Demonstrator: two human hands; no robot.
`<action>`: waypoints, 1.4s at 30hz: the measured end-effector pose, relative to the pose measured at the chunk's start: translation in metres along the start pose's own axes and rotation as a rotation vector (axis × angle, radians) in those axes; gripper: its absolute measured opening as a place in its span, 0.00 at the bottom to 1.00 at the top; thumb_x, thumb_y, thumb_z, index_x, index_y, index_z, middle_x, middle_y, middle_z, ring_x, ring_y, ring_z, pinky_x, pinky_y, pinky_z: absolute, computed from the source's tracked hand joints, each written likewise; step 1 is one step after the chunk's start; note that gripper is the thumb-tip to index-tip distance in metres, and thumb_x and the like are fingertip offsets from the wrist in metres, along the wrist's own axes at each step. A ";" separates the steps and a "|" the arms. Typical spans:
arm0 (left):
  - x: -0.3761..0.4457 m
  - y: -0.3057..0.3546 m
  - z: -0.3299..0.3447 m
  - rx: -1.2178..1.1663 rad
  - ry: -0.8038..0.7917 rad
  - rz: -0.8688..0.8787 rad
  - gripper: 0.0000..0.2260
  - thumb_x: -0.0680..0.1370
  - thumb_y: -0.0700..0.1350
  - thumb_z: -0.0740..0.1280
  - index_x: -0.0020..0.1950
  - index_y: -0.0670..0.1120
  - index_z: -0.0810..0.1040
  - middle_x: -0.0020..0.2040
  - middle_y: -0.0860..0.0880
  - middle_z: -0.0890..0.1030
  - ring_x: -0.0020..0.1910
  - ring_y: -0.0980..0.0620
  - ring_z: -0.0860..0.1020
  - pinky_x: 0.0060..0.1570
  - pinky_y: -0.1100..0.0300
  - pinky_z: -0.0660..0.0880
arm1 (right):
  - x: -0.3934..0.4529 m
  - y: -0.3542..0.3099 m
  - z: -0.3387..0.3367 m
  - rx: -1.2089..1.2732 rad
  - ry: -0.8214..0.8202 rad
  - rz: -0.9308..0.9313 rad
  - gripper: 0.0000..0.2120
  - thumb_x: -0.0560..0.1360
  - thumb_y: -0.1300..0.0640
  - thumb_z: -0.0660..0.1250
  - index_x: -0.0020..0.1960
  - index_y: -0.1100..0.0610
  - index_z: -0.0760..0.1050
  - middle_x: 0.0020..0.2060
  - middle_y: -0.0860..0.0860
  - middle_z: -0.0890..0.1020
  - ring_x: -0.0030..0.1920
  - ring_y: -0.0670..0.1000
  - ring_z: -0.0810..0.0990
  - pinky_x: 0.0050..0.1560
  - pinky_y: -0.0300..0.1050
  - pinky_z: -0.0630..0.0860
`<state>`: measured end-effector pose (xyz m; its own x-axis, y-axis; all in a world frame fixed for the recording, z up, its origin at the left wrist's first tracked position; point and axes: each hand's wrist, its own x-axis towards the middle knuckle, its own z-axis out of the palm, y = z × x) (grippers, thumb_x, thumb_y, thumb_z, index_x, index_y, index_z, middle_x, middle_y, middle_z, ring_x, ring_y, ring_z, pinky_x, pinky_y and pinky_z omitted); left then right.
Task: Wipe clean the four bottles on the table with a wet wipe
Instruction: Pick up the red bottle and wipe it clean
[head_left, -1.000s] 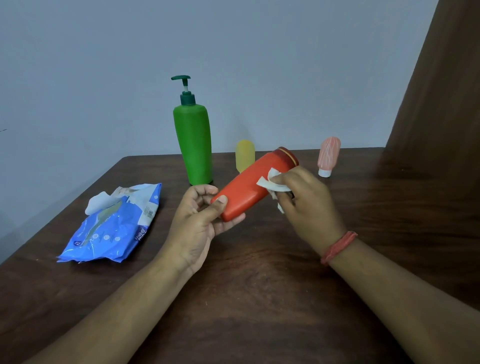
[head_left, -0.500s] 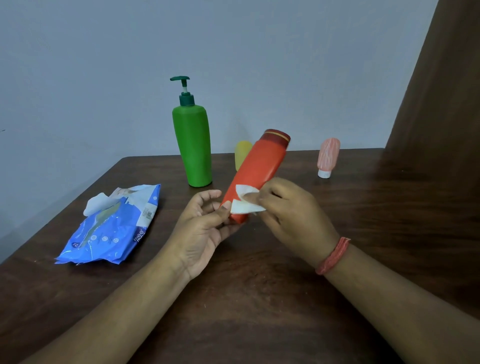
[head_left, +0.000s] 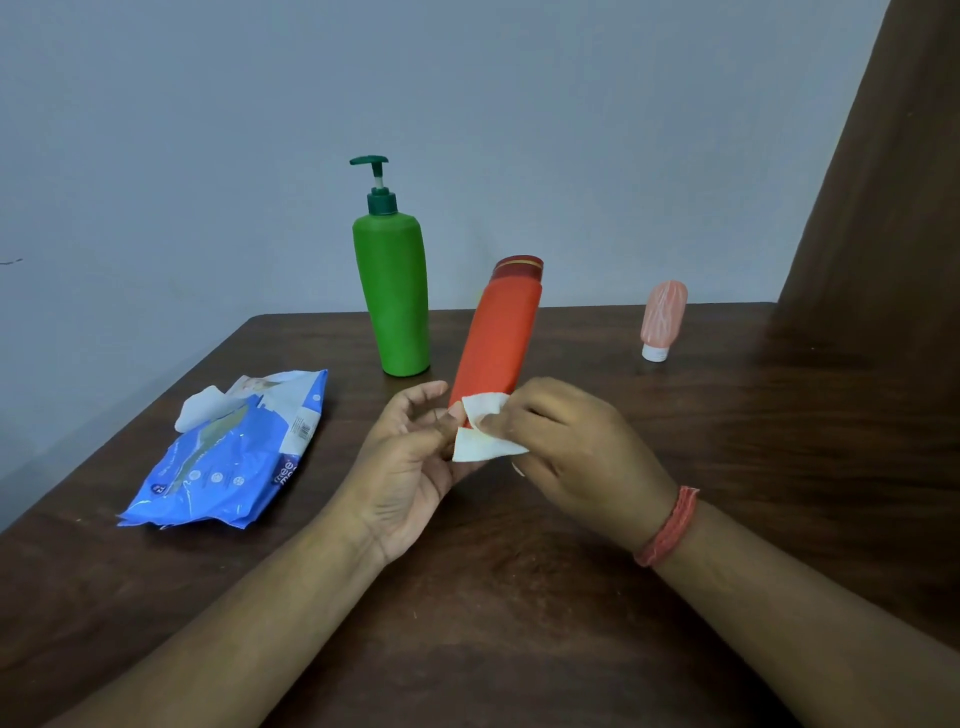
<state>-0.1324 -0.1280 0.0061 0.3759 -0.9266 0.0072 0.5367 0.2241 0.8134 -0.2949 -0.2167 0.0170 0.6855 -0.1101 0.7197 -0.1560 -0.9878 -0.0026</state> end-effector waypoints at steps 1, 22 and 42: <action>0.000 0.000 -0.001 0.002 -0.002 0.001 0.24 0.70 0.38 0.70 0.65 0.43 0.72 0.61 0.37 0.81 0.51 0.44 0.84 0.46 0.48 0.84 | 0.000 0.002 0.000 -0.003 0.001 -0.001 0.14 0.72 0.67 0.72 0.57 0.60 0.81 0.47 0.54 0.80 0.47 0.53 0.78 0.47 0.44 0.75; 0.002 -0.009 -0.008 0.184 -0.177 0.112 0.20 0.73 0.38 0.72 0.63 0.44 0.71 0.58 0.43 0.83 0.60 0.38 0.82 0.53 0.46 0.81 | -0.002 0.012 0.002 0.368 0.292 0.354 0.04 0.76 0.63 0.72 0.50 0.60 0.82 0.45 0.49 0.82 0.48 0.45 0.82 0.47 0.46 0.79; 0.004 -0.014 -0.015 0.956 -0.289 0.325 0.23 0.75 0.42 0.72 0.59 0.65 0.68 0.55 0.64 0.74 0.57 0.55 0.80 0.55 0.60 0.78 | 0.003 0.043 -0.028 0.506 0.634 0.669 0.08 0.78 0.59 0.69 0.45 0.47 0.76 0.42 0.48 0.81 0.45 0.45 0.80 0.45 0.36 0.76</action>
<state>-0.1268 -0.1303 -0.0140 0.1331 -0.9295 0.3440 -0.4255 0.2599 0.8668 -0.3195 -0.2569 0.0384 0.0486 -0.7167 0.6957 0.0505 -0.6939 -0.7183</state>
